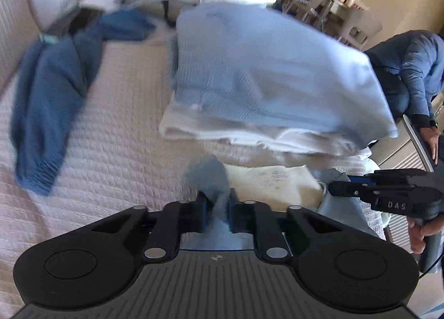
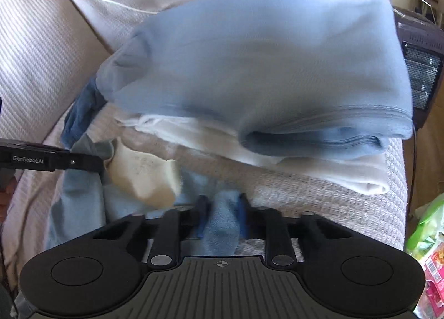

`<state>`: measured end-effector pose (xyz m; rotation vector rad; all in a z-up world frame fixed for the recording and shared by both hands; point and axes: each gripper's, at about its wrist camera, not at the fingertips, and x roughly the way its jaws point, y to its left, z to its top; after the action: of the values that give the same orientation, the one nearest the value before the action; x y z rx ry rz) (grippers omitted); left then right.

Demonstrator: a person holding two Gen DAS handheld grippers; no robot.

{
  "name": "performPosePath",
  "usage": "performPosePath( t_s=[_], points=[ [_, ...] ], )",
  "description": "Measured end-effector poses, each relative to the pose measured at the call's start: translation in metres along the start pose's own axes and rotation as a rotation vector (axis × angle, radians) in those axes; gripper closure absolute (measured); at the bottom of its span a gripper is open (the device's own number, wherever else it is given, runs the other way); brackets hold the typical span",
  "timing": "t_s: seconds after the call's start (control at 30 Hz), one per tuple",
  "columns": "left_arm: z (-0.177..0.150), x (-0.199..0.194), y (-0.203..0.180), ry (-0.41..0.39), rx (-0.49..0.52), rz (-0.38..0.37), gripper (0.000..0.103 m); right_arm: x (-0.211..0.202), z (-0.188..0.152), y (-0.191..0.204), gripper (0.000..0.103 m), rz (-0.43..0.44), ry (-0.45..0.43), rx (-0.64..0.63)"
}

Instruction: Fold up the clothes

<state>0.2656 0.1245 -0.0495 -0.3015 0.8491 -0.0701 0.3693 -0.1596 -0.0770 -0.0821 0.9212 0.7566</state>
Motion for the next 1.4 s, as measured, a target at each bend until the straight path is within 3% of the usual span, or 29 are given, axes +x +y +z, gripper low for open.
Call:
performPosePath(
  t_s=[0.17, 0.4, 0.63, 0.73, 0.83, 0.93, 1.07, 1.1, 1.13, 1.2, 1.27, 1.33, 1.4],
  points=[
    [-0.003, -0.052, 0.0, -0.072, -0.017, -0.073, 0.096, -0.042, -0.002, 0.013, 0.09, -0.005, -0.069, -0.015],
    [-0.036, -0.128, 0.006, -0.076, -0.06, -0.162, 0.096, -0.14, -0.031, 0.047, 0.091, 0.033, -0.121, -0.075],
    [-0.112, -0.183, 0.007, -0.039, -0.114, -0.195, 0.096, -0.193, -0.094, 0.086, 0.091, 0.084, -0.02, -0.081],
    [-0.148, -0.188, 0.012, -0.01, -0.156, -0.202, 0.096, -0.199, -0.12, 0.093, 0.091, 0.094, 0.03, -0.051],
    [-0.18, -0.177, 0.015, 0.061, -0.173, -0.148, 0.092, -0.196, -0.141, 0.096, 0.091, 0.098, 0.088, -0.033],
    [-0.202, -0.167, 0.021, 0.14, -0.248, -0.089, 0.079, -0.182, -0.156, 0.1, 0.091, 0.098, 0.184, -0.026],
    [-0.215, -0.177, 0.024, 0.145, -0.32, -0.085, 0.048, -0.169, -0.163, 0.099, 0.084, 0.08, 0.288, 0.0],
    [-0.217, -0.182, 0.024, 0.141, -0.335, -0.093, 0.044, -0.169, -0.163, 0.098, 0.081, 0.078, 0.297, 0.013],
    [-0.218, -0.187, 0.024, 0.14, -0.354, -0.097, 0.043, -0.168, -0.163, 0.097, 0.077, 0.075, 0.306, 0.025],
    [-0.22, -0.199, 0.024, 0.136, -0.395, -0.098, 0.041, -0.173, -0.161, 0.095, 0.054, 0.059, 0.299, 0.034],
    [-0.221, -0.212, 0.027, 0.102, -0.437, -0.096, 0.033, -0.181, -0.157, 0.093, 0.042, 0.043, 0.279, 0.041],
    [-0.214, -0.222, 0.032, 0.063, -0.449, -0.083, 0.032, -0.192, -0.153, 0.088, 0.04, 0.049, 0.253, 0.068],
    [-0.198, -0.223, 0.027, 0.01, -0.366, -0.04, 0.027, -0.202, -0.147, 0.08, 0.033, 0.049, 0.219, 0.099]
  ],
)
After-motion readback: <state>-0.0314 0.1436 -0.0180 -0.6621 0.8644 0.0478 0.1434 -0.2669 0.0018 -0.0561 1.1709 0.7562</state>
